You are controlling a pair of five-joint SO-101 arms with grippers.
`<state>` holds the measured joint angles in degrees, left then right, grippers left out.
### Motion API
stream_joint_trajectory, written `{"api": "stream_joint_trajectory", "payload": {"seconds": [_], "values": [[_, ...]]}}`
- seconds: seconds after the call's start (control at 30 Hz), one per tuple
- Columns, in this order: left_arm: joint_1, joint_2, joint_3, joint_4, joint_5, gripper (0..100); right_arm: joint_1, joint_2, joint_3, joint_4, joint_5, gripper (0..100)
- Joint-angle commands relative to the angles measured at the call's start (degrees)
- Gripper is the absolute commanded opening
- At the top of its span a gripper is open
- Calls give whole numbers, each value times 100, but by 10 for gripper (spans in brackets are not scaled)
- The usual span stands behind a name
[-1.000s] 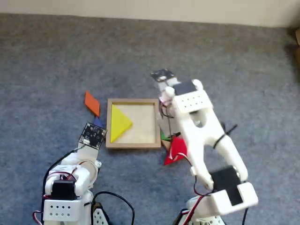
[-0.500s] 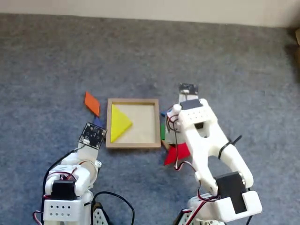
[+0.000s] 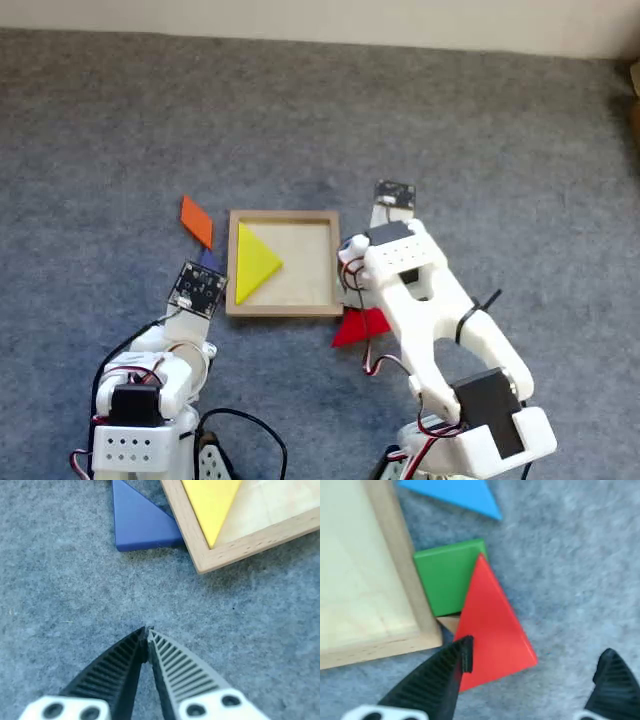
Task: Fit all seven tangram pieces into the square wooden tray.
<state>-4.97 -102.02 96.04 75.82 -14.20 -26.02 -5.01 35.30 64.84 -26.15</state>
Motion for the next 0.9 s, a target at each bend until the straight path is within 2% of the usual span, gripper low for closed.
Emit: {"api": "stream_joint_trajectory", "payload": {"seconds": [0.0, 0.33, 0.53, 0.87], "values": [[-66, -198, 119, 26, 62, 5, -66, 453, -57, -251, -176, 372], [-66, -198, 119, 26, 62, 5, 189, 418, -4, -215, -123, 372], [-66, -198, 119, 26, 62, 5, 813, 418, -4, -215, 844, 372], [-66, -198, 119, 26, 62, 5, 901, 426, -13, -127, 923, 372]]}}
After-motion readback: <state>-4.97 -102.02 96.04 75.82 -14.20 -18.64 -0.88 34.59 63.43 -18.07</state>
